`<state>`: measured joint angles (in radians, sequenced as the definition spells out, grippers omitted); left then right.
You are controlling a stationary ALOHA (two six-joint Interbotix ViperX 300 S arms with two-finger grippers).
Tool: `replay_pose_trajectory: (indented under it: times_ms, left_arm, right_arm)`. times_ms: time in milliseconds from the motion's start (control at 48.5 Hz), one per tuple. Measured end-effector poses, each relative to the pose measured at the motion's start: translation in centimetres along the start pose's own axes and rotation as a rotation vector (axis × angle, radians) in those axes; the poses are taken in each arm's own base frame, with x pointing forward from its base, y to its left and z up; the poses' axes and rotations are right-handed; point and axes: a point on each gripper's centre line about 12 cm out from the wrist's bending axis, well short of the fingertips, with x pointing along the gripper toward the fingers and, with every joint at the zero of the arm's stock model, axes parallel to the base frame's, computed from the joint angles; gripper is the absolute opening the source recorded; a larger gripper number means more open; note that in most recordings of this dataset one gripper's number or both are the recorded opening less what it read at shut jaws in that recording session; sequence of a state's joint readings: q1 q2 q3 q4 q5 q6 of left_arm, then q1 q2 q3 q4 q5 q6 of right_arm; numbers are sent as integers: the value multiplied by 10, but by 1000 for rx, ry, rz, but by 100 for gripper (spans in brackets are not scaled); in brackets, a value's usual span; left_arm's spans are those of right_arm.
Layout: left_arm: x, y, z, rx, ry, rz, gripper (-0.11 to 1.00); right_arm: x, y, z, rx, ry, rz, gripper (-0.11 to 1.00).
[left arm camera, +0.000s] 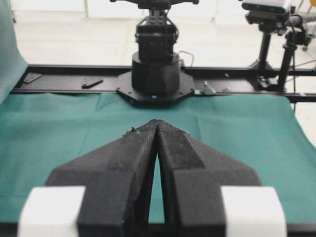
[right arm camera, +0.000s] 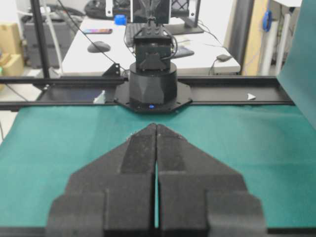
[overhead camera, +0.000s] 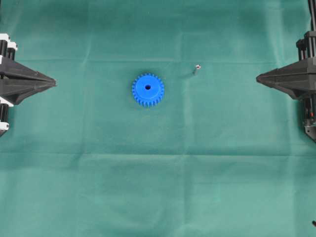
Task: Insert the shaft placed at a random location into the center hole of the medium gear at another random location.
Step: 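Open the right gripper and move it toward the silver shaft, then lower the open right gripper around the upright silver shaft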
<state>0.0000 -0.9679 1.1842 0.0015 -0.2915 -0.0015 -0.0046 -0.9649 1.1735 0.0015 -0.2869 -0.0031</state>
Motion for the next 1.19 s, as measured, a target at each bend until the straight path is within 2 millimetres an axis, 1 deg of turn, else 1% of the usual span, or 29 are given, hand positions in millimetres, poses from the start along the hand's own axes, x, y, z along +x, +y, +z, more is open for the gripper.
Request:
replay_pose_trajectory:
  times_ms: [144,391,577,639,700,762,824,845,906,948,989,1030,1133,1195]
  left_arm:
    - [0,0,-4,-3,35,-3,0]
    - [0,-1,-4,-2,37,-3,0]
    - [0,-1,-4,-2,38,-5,0]
    - [0,-1,-4,-1,37,-5,0]
    - [0,-1,-4,0,37,-5,0]
    - [0,-1,-4,-1,37,-5,0]
    - [0,-1,-4,1,37,-5,0]
    - [0,-1,-4,-1,37,-5,0]
    - [0,-1,-4,0,40,-5,0]
    - [0,-1,-4,0,41,-5,0]
    - [0,-1,-5,1,44,-5,0]
    - [0,-1,-5,-2,46,-5,0]
    - [0,-1,-5,-2,51,-5,0]
    - [0,-1,-6,0,52,-5,0]
  right_arm:
    - [0,0,-2,-2,18,0,1]
    - [2,0,-7,-2,64,0,1]
    - [10,-2,-16,-2,104,-7,1]
    - [13,-5,-21,1,117,-23,4]
    - [18,-9,-26,-1,134,-41,13]
    - [22,-13,-31,1,150,-60,28]
    - [26,-17,-36,2,167,-76,45]
    - [28,-19,-39,2,175,-82,54]
    - [33,-22,-45,4,193,-96,72]
    - [37,-25,-50,5,205,-106,83]
    - [41,-27,-55,6,224,-113,91]
    - [45,-30,-60,6,242,-122,92]
    - [55,-39,-75,12,297,-151,88]
    - [60,-46,-85,18,334,-175,88]
